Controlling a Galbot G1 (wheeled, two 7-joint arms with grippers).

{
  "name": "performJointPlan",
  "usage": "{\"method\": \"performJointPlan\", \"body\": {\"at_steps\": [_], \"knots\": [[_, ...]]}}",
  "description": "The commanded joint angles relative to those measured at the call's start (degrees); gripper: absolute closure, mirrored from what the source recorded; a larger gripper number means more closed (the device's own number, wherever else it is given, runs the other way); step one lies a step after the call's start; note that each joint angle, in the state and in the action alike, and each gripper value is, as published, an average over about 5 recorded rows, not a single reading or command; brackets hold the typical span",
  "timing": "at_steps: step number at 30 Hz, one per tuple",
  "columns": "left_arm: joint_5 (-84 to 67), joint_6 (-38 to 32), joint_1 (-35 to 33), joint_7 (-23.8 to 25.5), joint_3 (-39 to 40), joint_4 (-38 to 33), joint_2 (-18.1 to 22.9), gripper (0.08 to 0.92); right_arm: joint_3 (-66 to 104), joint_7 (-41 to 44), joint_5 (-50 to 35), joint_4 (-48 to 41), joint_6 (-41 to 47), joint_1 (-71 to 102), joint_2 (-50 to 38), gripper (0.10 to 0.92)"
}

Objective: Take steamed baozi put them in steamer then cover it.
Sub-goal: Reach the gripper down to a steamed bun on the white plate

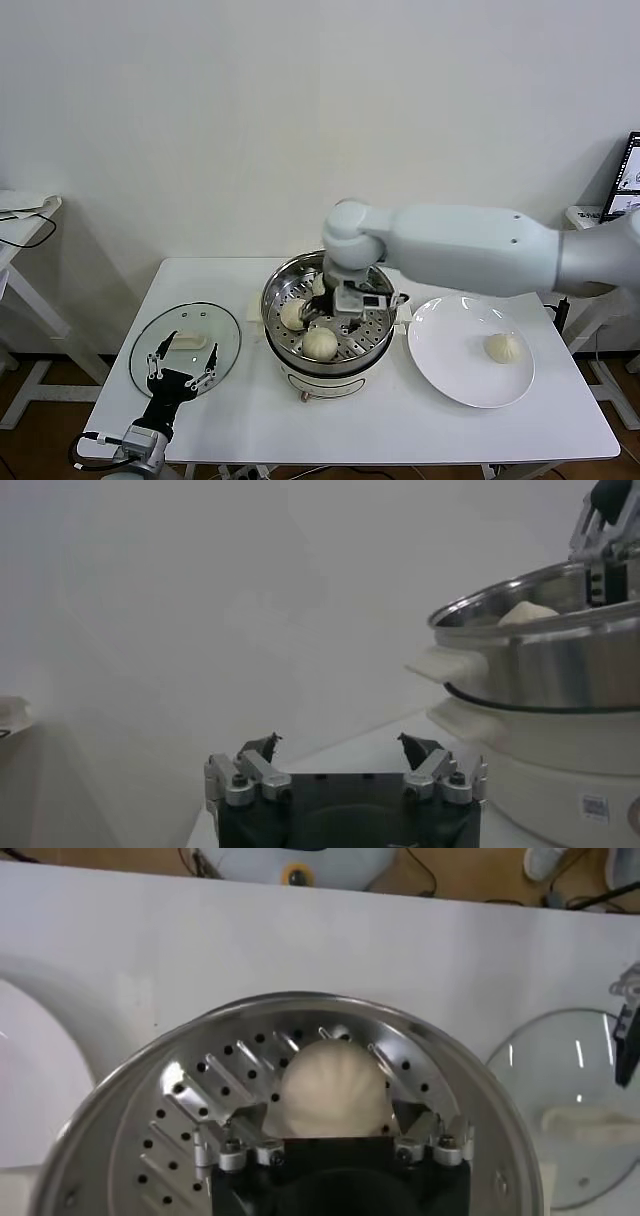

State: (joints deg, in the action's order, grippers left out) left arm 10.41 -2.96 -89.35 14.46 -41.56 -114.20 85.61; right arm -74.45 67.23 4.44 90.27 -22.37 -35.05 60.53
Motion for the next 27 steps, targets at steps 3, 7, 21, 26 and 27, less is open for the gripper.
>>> {"method": "performJointPlan", "body": {"at_steps": [3,7,21,26,27], "knots": [[0.1,0.1,-0.2,0.0,0.4,-0.4,-0.1,0.177,-0.2,8.7,-16.5,2.0,19.3,-8.3,-20.5,0.203],[0.4,0.0,-0.5,0.0,1.0,-0.7,-0.2,0.177,1.5,11.7,-16.4,-1.1,26.9,-4.4,-27.4,0.203],[1.2,-0.1,-1.5,-0.2,1.8,-2.2,0.2,0.177,27.9,14.0,4.8,-17.4,29.6,27.0,-33.6,0.203],[1.6,-0.1,-1.5,-0.4,2.2,-2.4,0.4,0.177,37.1,12.3,9.4,-21.3,28.2,36.0,-31.4,0.203],[1.7,-0.1,-1.5,-0.4,2.3,-2.4,0.4,0.177,38.3,12.0,10.2,-21.9,28.2,37.2,-30.9,0.203]]}}
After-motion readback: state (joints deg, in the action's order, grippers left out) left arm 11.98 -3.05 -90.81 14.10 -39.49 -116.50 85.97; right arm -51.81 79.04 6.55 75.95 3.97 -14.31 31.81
